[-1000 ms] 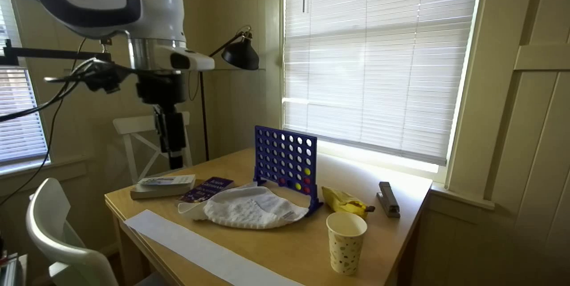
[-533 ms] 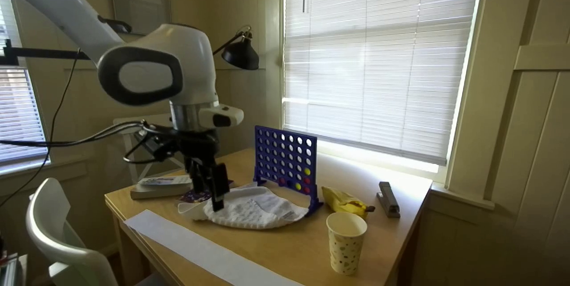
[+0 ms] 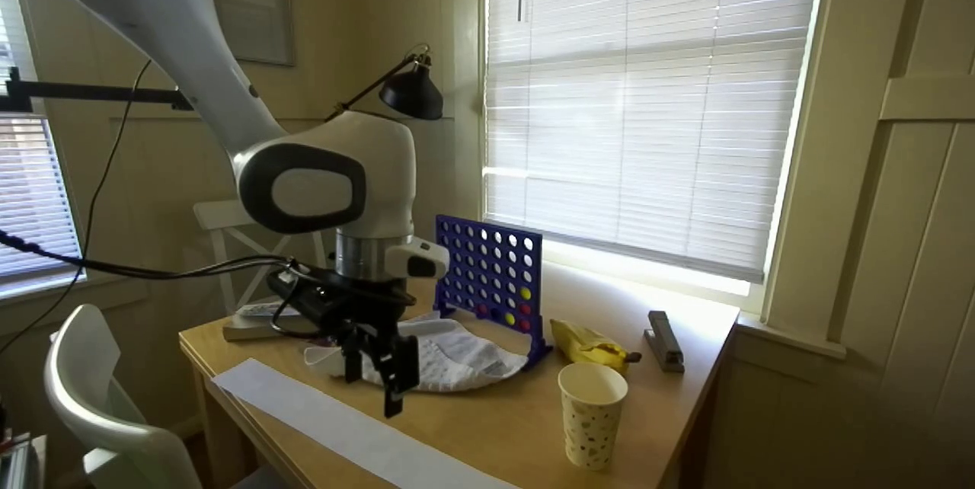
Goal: Put the long white strip behind the blue object
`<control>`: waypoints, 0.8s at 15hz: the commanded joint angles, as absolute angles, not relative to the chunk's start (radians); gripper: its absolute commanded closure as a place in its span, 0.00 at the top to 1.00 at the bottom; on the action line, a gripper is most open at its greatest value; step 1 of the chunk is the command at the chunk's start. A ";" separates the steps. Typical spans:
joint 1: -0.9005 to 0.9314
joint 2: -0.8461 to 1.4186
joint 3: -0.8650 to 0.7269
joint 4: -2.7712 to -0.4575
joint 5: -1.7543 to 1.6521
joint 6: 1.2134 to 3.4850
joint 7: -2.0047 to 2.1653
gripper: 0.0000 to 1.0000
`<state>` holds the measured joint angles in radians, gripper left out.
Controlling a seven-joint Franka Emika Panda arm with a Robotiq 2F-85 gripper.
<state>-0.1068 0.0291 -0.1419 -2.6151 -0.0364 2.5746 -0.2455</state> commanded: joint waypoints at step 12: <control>-0.235 0.284 -0.067 -2.561 0.117 2.855 -0.641 0.99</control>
<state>-0.1786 0.2098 -0.1247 -2.5835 0.0623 2.7535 -0.5841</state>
